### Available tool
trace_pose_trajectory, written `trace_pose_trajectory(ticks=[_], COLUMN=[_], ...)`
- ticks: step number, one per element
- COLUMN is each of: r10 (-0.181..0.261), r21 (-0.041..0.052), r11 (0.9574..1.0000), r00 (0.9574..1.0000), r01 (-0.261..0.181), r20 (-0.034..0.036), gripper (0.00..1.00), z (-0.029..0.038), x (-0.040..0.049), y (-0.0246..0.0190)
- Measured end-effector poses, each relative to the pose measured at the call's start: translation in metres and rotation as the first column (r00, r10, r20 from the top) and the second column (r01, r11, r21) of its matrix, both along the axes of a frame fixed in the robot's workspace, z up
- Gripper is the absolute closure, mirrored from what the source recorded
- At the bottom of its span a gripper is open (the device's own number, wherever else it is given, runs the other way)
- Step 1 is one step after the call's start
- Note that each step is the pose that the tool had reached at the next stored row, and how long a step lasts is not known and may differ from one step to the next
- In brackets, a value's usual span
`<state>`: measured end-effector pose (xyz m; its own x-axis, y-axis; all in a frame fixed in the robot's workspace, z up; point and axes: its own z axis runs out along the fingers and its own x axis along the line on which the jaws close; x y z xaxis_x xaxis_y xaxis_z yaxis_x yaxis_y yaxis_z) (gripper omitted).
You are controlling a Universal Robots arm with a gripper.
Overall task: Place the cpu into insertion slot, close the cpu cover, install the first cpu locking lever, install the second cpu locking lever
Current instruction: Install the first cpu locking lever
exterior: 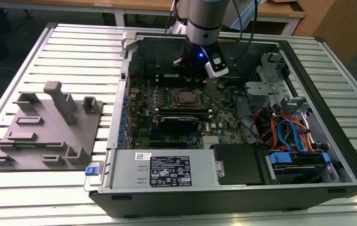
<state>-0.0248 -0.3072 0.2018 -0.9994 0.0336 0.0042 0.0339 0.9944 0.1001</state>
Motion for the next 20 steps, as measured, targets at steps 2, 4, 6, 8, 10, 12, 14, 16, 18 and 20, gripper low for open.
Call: trace_pose_trajectory(ticks=[2,4,6,8,10,12,14,16,18,20], r10=[0.000,0.000,0.000,0.000,0.000,0.000,0.000,0.001,0.010,0.014], r21=[-0.0003,-0.0002,-0.0001,-0.0001,-0.0001,0.0000,-0.0001,-0.0001,0.0000,-0.0001], r11=[1.0000,1.0000,1.0000,1.0000,1.0000,1.0000,1.0000,1.0000,1.0000,0.9999], r00=[1.0000,1.0000,1.0000,1.0000,1.0000,1.0000,1.0000,1.0000,1.0000,0.9999], r01=[0.000,0.000,0.000,0.000,0.000,0.000,0.000,-0.001,-0.010,-0.014], r20=[-0.0002,-0.0001,-0.0001,0.0000,0.0000,0.0000,0.0000,0.0000,0.0000,0.0000], gripper=[0.89,0.89,0.89,0.89,0.89,0.89,0.89,0.89,0.89,0.89], z=[-0.0001,-0.0002,-0.0003,-0.0003,-0.0003,-0.0003,-0.0003,-0.0003,-0.0004,-0.0004], x=[0.0002,0.0002,0.0002,0.0002,0.0002,0.0002,0.0002,0.0002,0.0002,0.0002], y=[0.0000,0.0000,0.0000,0.0001,0.0001,0.0001,0.0001,0.0001,0.0001,0.0001])
